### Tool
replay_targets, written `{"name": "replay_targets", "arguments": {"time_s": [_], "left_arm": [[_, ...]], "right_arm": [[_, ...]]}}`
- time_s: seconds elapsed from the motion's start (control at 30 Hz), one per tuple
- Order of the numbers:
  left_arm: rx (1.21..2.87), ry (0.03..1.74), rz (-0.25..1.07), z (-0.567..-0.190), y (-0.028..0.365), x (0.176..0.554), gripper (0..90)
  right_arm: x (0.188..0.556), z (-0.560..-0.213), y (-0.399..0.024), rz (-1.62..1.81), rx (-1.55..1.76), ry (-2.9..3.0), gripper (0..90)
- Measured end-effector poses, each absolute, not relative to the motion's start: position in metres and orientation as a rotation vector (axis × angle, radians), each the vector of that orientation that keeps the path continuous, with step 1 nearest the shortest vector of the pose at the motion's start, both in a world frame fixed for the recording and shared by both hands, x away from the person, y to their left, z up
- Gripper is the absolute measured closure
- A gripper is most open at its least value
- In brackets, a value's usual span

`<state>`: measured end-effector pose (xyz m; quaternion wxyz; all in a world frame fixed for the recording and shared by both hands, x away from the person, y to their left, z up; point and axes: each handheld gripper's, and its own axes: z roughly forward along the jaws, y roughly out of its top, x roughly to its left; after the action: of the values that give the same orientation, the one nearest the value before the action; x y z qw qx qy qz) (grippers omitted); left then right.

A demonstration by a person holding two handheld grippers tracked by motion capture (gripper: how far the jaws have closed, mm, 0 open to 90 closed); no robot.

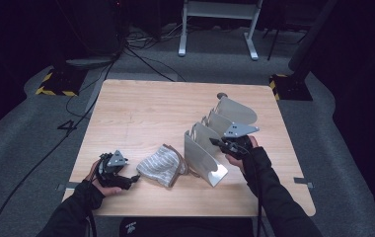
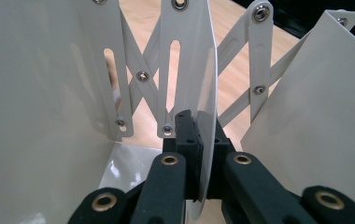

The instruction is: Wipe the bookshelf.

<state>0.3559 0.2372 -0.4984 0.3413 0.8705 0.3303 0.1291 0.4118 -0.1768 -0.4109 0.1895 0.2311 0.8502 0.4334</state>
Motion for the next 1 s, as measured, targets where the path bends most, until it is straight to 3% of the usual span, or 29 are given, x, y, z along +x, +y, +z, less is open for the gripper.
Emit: {"name": "replay_targets", "arguments": {"time_s": [0.5, 0.7, 1.0], "left_arm": [[2.187, 0.667, 0.405, -0.462, 0.195, 0.347, 20.4], [2.157, 0.624, 0.433, -0.448, 0.172, 0.353, 21.2], [2.242, 0.678, 0.417, -0.466, 0.146, 0.377, 18.6]], "right_arm": [[0.390, -0.419, -0.195, 1.265, 0.610, 2.409, 86.7], [0.385, -0.410, -0.204, 1.291, 0.637, 2.369, 68.4], [0.367, -0.381, -0.225, 1.344, 0.618, 2.264, 59.2]]}}
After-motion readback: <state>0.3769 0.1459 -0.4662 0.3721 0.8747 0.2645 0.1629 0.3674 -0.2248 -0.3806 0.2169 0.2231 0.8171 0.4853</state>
